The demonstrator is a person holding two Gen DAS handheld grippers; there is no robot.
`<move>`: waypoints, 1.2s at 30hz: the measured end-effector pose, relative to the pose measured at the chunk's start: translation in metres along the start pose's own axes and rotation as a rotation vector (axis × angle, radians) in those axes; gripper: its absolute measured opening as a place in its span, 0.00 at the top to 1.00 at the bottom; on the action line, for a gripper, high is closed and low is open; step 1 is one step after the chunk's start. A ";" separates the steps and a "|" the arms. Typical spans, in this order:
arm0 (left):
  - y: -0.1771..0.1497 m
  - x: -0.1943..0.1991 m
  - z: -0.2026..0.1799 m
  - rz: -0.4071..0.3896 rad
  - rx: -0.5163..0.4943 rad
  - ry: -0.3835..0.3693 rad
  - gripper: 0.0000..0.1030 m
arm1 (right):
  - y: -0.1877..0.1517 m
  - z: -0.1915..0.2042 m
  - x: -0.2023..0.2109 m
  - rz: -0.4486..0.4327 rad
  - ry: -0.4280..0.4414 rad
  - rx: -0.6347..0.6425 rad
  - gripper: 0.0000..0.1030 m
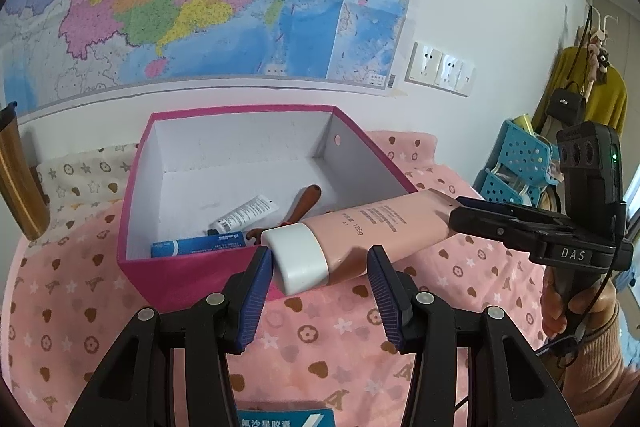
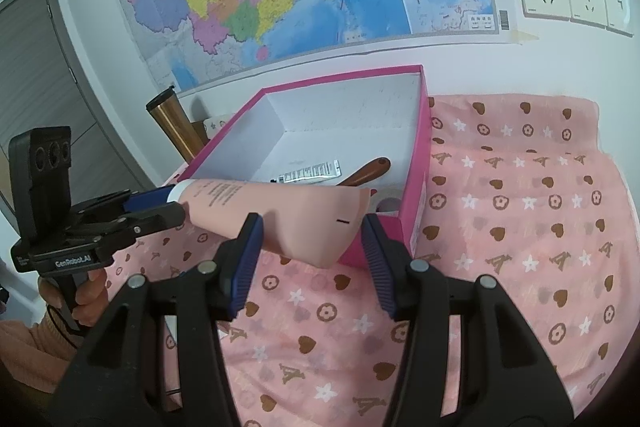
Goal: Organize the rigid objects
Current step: 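Lower the pink tube into the magenta box and open the right gripper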
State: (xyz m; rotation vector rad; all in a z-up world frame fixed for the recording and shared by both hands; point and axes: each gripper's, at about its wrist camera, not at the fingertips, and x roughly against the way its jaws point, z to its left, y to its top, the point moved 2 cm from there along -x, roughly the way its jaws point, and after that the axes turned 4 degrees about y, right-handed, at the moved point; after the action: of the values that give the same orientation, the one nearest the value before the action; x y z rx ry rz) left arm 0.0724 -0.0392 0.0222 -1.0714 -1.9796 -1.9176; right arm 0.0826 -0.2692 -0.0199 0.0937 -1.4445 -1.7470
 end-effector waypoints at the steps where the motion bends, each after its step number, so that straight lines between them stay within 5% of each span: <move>1: 0.001 -0.001 0.000 -0.001 0.001 0.001 0.53 | 0.001 0.000 0.000 -0.001 0.001 0.002 0.48; 36: 0.025 -0.017 0.005 -0.017 -0.017 0.027 0.53 | 0.022 -0.009 -0.010 -0.001 -0.021 0.020 0.48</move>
State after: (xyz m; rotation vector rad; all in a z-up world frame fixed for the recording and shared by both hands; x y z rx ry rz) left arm 0.1012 -0.0433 0.0316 -1.0309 -1.9675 -1.9509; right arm 0.1063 -0.2692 -0.0086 0.0877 -1.4773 -1.7395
